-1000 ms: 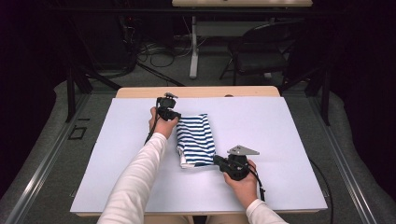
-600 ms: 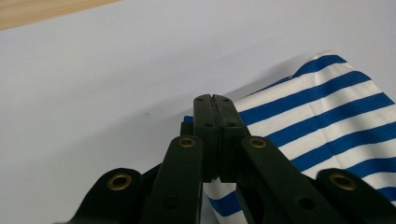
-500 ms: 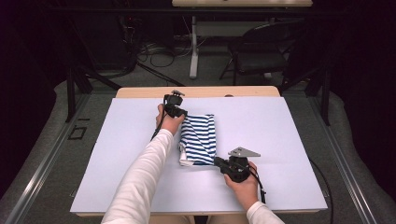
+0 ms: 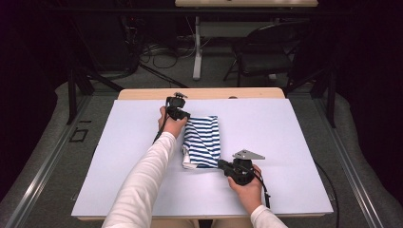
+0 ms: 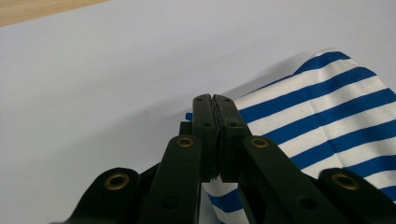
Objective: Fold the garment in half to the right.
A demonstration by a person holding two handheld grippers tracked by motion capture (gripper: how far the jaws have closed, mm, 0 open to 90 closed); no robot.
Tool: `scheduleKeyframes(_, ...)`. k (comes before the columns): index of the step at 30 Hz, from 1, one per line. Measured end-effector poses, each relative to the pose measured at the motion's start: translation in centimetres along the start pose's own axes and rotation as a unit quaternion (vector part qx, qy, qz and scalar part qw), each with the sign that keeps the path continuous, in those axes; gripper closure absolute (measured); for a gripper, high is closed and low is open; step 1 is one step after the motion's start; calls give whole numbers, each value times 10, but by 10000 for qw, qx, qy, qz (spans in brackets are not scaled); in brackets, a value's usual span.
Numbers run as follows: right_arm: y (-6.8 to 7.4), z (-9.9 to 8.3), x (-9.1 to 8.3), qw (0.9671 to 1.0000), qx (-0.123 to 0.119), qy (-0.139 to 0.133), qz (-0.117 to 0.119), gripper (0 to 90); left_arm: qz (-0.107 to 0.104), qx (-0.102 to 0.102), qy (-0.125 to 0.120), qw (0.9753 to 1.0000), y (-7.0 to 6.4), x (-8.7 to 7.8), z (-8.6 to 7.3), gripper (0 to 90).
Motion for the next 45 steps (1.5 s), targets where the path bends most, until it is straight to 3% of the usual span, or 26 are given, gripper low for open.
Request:
scheduleKeyframes(6, -2, 1, 0, 10000, 34, 4, -5, 839, -4, -66, -44, 10000, -1, -4, -1, 783)
scheduleKeyframes(18, -10, 4, -7, 9999, 14, -63, -111, 734, 75, 63, -225, 9997, -11, -14, 1, 515)
scheduleKeyframes(23, -8, 5, -9, 9998, -90, -54, -149, 680, 112, 87, -276, 9995, -13, -16, 1, 450)
scheduleKeyframes(32, -7, 10, -11, 9987, -357, -117, -346, 441, 157, 78, -387, 9991, -11, -25, -2, 268)
scheduleKeyframes(37, -7, 14, -12, 9986, -349, -75, -385, 329, 149, 170, -408, 9989, -13, -31, -2, 203)
scheduleKeyframes(41, -6, 18, -15, 9983, -410, -73, -409, 236, 114, 221, -453, 9987, -16, -36, -3, 153)
scheduleKeyframes(45, -6, 21, -16, 9979, -447, -87, -464, 151, -59, 282, -610, 9977, -20, -42, -4, 133)
Point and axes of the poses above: each handheld gripper's, and its own axes: x roughly forward along the jaws, z roughly out of its top, y roughly to its left, the point moved 3 cm from there along x, roughly forward along the jaws, and after that the axes turned 9 degrees about x, right-handed, at the moved point
